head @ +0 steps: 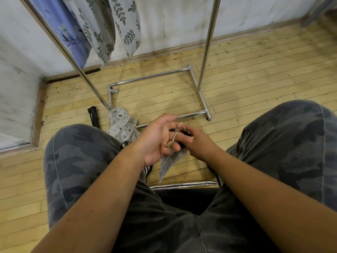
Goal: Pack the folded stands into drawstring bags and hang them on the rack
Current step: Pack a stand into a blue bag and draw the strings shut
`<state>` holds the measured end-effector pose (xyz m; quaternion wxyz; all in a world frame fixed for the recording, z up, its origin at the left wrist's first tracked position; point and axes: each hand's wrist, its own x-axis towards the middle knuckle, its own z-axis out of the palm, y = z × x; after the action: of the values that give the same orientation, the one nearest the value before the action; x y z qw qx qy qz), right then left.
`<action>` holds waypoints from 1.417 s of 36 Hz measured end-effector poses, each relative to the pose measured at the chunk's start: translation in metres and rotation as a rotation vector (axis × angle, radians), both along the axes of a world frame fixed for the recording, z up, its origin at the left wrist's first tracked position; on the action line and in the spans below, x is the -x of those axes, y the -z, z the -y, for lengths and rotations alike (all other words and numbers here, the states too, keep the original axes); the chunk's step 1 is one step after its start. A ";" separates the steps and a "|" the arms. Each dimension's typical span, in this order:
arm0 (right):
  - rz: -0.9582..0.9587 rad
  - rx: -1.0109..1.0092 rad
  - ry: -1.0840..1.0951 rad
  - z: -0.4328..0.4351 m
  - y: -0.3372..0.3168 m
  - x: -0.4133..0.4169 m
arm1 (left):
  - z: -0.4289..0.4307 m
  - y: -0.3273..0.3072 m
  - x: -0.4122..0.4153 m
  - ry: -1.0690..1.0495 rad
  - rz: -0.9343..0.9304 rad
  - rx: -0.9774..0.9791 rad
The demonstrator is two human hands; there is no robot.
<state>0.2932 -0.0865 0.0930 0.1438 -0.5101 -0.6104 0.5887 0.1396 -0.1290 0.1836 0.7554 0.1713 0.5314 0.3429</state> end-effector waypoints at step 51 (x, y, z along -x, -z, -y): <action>0.220 -0.196 -0.072 0.011 -0.017 0.001 | 0.009 0.033 0.033 -0.149 -0.572 -0.194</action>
<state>0.2926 -0.0973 0.1097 0.1036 -0.5329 -0.6949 0.4717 0.1061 -0.1378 0.1506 0.5282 0.2927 0.6982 0.3845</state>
